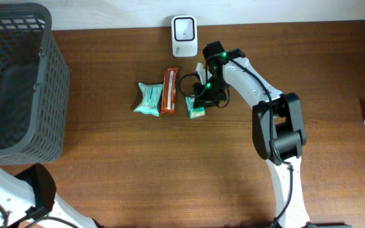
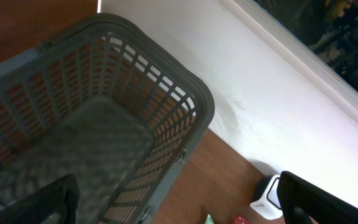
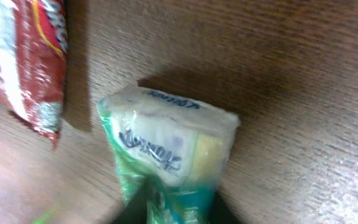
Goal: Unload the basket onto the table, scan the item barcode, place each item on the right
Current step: 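Hold the small pack over the scanner with the right gripper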
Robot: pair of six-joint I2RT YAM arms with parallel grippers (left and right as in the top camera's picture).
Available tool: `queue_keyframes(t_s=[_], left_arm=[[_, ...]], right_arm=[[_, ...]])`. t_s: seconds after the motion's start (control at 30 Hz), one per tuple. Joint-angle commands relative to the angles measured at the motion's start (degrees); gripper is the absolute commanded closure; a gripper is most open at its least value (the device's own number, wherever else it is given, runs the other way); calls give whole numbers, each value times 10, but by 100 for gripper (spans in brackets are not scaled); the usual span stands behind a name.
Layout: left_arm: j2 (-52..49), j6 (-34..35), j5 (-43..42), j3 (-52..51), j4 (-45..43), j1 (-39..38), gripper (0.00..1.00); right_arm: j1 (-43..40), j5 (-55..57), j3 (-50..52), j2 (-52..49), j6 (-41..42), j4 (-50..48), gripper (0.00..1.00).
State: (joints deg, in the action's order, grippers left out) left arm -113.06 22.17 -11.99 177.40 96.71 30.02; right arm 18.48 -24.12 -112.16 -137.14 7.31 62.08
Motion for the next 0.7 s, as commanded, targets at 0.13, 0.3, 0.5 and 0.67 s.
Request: queue_keyframes(t_s=[0.13,0.3,0.5,0.67], left_arm=[[2,3,0,0,0,2,1],[2,3,0,0,0,2,1],[2,3,0,0,0,2,1],[2,3,0,0,0,2,1]], right_arm=[[5,303,-212,10,7,120,96],[38,537,-252,7,4,59,96],[63,489,-238,-16,-134,-309,96],[66,469,-238,-57,-135,-368,96]])
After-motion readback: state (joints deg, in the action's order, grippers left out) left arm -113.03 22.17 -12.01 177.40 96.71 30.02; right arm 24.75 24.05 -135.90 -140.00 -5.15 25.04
